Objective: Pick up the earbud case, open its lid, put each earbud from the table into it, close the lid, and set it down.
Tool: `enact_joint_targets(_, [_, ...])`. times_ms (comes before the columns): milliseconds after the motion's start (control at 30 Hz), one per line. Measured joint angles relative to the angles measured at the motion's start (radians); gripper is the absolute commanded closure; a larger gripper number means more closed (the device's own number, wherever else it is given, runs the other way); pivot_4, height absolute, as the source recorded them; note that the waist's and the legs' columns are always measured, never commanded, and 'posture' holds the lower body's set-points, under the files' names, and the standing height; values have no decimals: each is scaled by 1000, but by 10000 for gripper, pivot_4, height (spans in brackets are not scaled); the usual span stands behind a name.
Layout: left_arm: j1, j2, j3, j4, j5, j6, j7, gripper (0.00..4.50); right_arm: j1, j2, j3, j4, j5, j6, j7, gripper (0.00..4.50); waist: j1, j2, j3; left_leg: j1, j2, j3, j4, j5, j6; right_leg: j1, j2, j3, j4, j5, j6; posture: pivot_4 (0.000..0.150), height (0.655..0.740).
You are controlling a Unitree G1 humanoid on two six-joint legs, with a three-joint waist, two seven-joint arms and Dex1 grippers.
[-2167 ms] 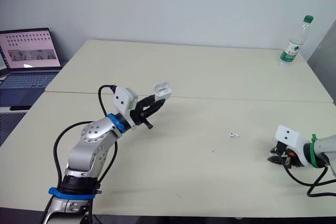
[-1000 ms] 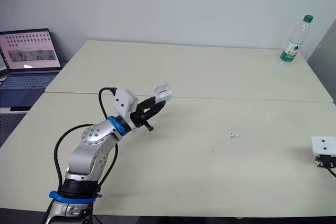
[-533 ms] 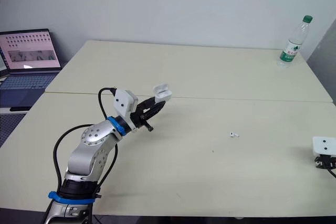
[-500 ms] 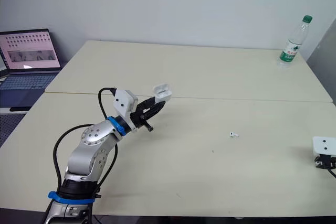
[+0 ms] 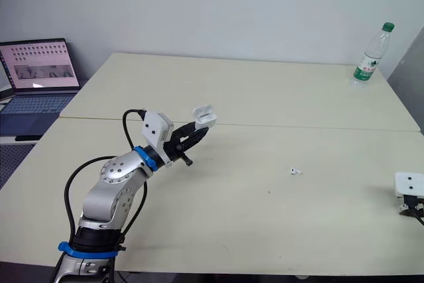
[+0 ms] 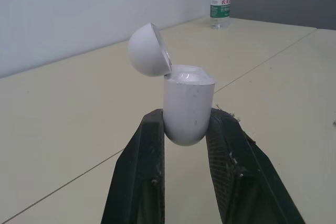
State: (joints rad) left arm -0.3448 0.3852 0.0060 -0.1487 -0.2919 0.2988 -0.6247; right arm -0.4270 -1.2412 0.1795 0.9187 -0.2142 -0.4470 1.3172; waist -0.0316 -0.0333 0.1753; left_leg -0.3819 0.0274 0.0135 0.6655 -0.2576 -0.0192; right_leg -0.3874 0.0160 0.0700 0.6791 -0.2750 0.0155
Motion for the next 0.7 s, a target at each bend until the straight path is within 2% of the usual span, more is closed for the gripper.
enact_joint_targets(400, [11,0,0,-3,0,2,3,37498,-1,1,1,-1,0,60,9,23323,1,0,0,0,0,0,0,0,0,0,0,0,0,0,0,1500,7400])
enact_joint_targets(500, [12,0,0,-4,-1,2,3,37498,0,2,1,-2,-1,66,9,29046,1,0,0,0,0,0,0,0,0,0,0,0,0,0,0,1500,7400])
enact_joint_targets(600, [12,0,0,-5,-1,3,3,37498,3,2,3,1,-2,66,9,39196,0,-1,-1,0,0,0,0,0,0,0,0,0,0,0,0,1500,7400])
enact_joint_targets(633, [12,0,0,-5,-1,3,3,37498,3,2,3,1,-3,66,7,41009,0,-2,-1,0,0,1,0,0,0,0,0,0,0,0,0,1500,7400])
enact_joint_targets(700, [12,1,0,-5,-1,3,2,37498,3,3,3,2,-3,68,7,40978,0,-2,-1,0,0,0,0,0,0,0,0,0,0,0,0,1500,7400])
